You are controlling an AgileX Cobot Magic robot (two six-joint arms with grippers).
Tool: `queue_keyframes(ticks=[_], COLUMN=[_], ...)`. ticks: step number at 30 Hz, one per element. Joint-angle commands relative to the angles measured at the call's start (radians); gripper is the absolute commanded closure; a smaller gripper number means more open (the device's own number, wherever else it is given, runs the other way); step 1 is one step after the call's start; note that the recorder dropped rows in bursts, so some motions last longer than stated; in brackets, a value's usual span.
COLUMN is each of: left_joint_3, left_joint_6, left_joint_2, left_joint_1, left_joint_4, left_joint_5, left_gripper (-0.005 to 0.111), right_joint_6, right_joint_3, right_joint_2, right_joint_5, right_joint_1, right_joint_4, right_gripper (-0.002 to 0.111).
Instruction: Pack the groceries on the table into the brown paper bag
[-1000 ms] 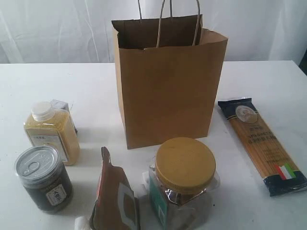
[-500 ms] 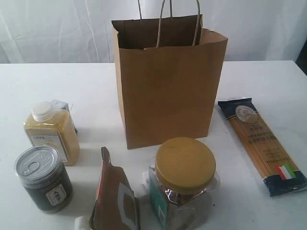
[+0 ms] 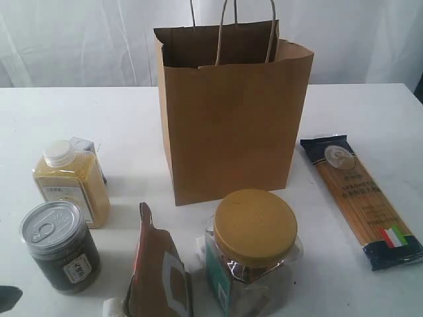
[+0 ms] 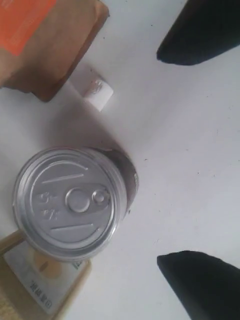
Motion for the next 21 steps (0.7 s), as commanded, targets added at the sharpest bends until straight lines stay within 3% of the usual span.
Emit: queue_keyframes(ticks=[1,5,7,15,21], left_joint_3=[0.021,0.041,0.085,0.254,0.309], left_joint_6=[0.007,0.022,0.111,0.554,0.834], left_joint_2=[-0.003,-0.003,0.000,0.000,0.043], left_joint_1=[0.003,0.003,0.003,0.003,0.003], left_joint_4=[-0.066,-0.157,-0.211,-0.647,-0.712], left_joint_5=[0.003,-0.007,-0.043,-0.384,-0.364], left_gripper=[0.002,0.002,0.002,0.002,0.002], right_joint_6=[0.000,0.000,0.000,0.000,0.000], right_joint_3=[0.006,0.006,0.006,0.006,0.006], right_joint_2=[-0.006,-0.006,-0.006,-0.006,-0.006], right_joint_5=[-0.003,-0.003,-0.003,-0.003,-0.003], right_joint_1=[-0.006,-0.006,-0.006,-0.006,-0.006], right_joint_4=[0.005,0.005,0.005,0.005,0.005], right_gripper=[0.108,0.108,0.108,0.108,0.108])
